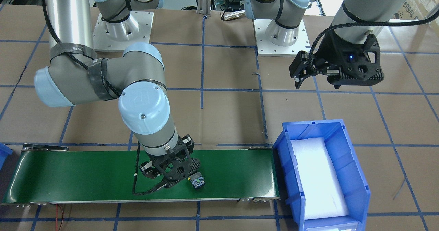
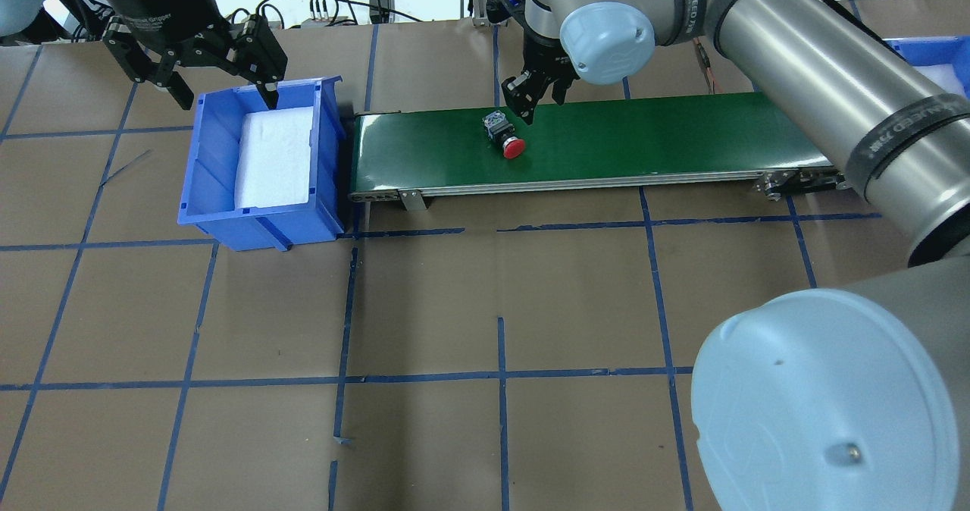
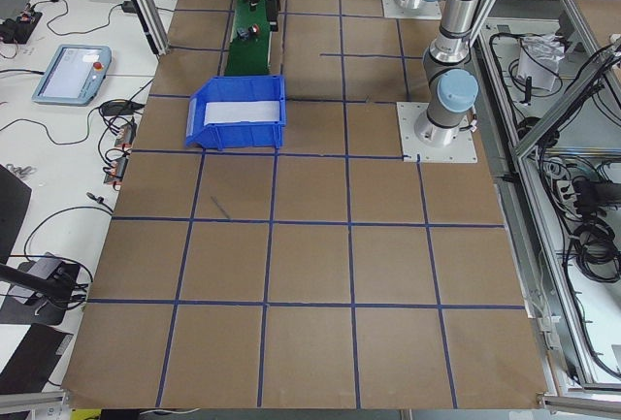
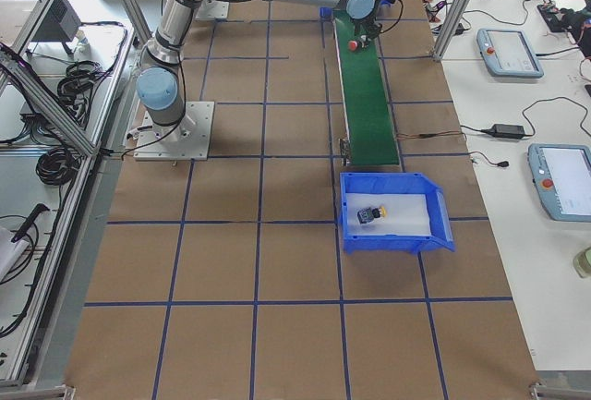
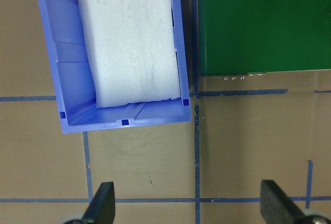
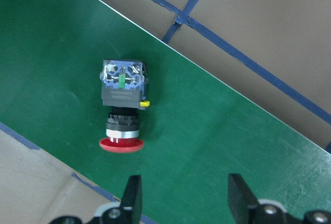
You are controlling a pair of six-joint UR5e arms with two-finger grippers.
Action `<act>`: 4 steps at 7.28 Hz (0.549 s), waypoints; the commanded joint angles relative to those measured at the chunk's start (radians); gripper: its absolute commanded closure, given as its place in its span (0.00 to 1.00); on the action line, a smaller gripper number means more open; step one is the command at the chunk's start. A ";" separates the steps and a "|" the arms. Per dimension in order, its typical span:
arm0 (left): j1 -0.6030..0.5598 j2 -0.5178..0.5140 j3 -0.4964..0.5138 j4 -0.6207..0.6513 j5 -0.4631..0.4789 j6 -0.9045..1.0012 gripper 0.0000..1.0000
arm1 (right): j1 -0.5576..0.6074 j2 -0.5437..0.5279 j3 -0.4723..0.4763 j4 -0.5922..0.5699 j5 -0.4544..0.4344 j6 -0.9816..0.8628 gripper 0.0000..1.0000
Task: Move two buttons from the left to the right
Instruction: 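Move the right gripper back over the red button on the belt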
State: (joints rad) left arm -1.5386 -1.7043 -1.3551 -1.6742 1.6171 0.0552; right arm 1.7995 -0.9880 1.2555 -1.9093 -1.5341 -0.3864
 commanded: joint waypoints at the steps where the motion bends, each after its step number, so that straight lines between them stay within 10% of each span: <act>1: 0.000 -0.009 0.013 0.004 0.001 0.005 0.00 | 0.009 0.041 -0.022 -0.047 0.000 0.009 0.35; 4: -0.012 -0.008 -0.006 0.007 -0.008 0.008 0.00 | 0.012 0.101 -0.100 -0.037 -0.005 0.043 0.34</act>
State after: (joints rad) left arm -1.5464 -1.7139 -1.3557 -1.6676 1.6106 0.0614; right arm 1.8098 -0.9079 1.1743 -1.9513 -1.5368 -0.3479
